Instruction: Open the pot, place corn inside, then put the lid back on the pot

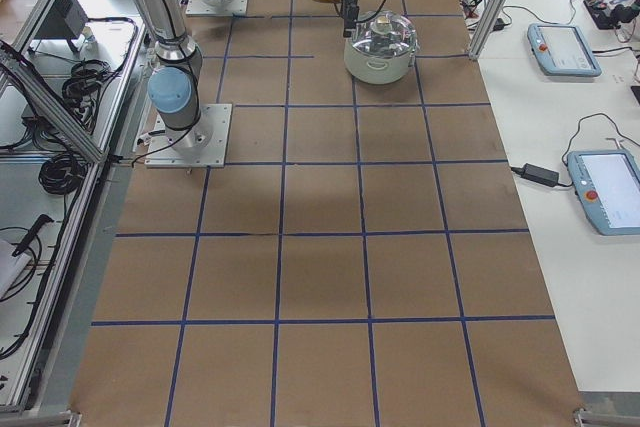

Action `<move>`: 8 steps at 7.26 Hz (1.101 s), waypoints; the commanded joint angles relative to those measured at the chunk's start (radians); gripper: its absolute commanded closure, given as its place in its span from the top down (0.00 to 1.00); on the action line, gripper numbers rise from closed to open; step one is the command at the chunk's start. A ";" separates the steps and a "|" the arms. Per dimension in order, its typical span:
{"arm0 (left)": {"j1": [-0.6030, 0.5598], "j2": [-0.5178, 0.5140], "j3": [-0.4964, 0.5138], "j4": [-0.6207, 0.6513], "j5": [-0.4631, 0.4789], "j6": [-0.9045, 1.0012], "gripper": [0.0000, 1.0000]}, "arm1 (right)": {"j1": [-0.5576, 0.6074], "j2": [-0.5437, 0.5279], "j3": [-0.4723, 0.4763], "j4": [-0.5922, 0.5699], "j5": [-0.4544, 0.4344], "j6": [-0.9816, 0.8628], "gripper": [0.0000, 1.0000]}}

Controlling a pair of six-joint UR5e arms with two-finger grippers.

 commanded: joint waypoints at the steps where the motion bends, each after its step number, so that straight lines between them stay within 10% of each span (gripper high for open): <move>1: 0.010 0.002 -0.006 -0.005 -0.002 0.016 1.00 | 0.021 0.109 -0.054 -0.140 0.062 0.086 1.00; 4: 0.042 -0.017 -0.092 0.059 -0.002 0.084 1.00 | 0.173 0.264 -0.202 -0.164 0.070 0.271 0.96; 8: 0.075 -0.259 -0.181 0.456 -0.002 0.107 1.00 | 0.248 0.433 -0.243 -0.278 -0.015 0.476 0.99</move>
